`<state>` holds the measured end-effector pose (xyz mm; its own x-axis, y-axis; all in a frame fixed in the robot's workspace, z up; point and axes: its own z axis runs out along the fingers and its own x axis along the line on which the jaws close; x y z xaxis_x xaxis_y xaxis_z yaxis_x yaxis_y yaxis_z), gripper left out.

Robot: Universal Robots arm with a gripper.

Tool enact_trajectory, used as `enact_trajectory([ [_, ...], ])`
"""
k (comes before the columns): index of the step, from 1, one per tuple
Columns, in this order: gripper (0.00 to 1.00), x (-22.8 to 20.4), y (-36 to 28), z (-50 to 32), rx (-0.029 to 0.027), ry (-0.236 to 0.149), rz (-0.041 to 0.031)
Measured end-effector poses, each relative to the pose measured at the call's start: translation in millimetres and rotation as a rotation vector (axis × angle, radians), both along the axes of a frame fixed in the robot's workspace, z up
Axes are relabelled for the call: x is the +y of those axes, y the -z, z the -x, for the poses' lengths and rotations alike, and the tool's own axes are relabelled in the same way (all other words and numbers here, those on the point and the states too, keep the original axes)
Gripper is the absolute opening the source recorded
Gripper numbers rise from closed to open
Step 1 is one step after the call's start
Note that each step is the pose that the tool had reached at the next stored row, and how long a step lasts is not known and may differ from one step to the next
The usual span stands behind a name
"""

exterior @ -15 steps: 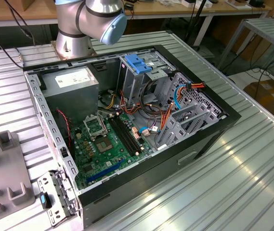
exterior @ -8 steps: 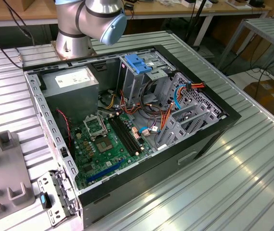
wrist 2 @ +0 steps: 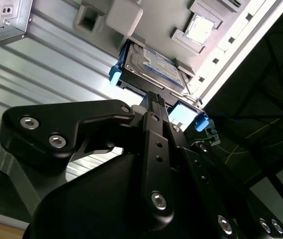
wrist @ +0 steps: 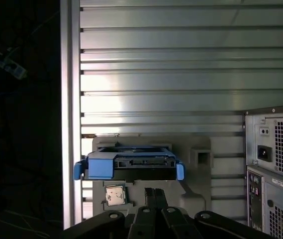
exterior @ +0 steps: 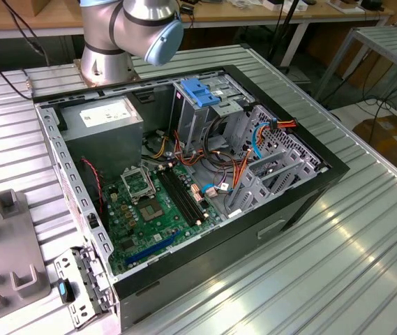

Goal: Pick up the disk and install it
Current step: 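Reach for the disk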

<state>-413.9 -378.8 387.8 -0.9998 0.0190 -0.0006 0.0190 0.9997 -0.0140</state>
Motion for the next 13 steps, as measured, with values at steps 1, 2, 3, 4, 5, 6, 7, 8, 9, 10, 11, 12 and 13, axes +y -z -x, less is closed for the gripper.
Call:
enact_trajectory([
  [1, 0.11, 0.0, 0.0, 0.8, 0.0001, 0.0, 0.0],
  [2, 0.11, 0.0, 0.0, 1.7, 0.0001, 0.0, 0.0],
  [3, 0.11, 0.0, 0.0, 2.9, 0.0002, 0.0, 0.0001],
  [4, 0.11, 0.0, 0.1, 4.7, 0.0003, 0.0, 0.0],
  [5, 0.11, 0.0, 0.1, 6.2, 0.0003, 0.0, 0.0],
  [6, 0.11, 0.0, 0.1, 7.6, 0.0003, 0.0, 0.0],
  [7, 0.11, 0.0, 0.1, 9.0, 0.0004, 0.0, 0.0],
  [8, 0.11, 0.0, 0.0, 10.1, 0.0005, 0.0, 0.0001],
  [9, 0.11, 0.0, 0.1, 11.4, 0.0003, 0.0, 0.0],
  [10, 0.11, 0.0, 0.1, 12.8, 0.0004, 0.0, 0.0],
  [11, 0.11, 0.0, 0.1, 14.2, 0.0003, 0.0, 0.0],
  [12, 0.11, 0.0, 0.1, 15.7, 0.0004, 0.0, 0.0],
  [13, 0.11, 0.1, 0.2, 17.2, 0.0004, 0.0, 0.0],
])
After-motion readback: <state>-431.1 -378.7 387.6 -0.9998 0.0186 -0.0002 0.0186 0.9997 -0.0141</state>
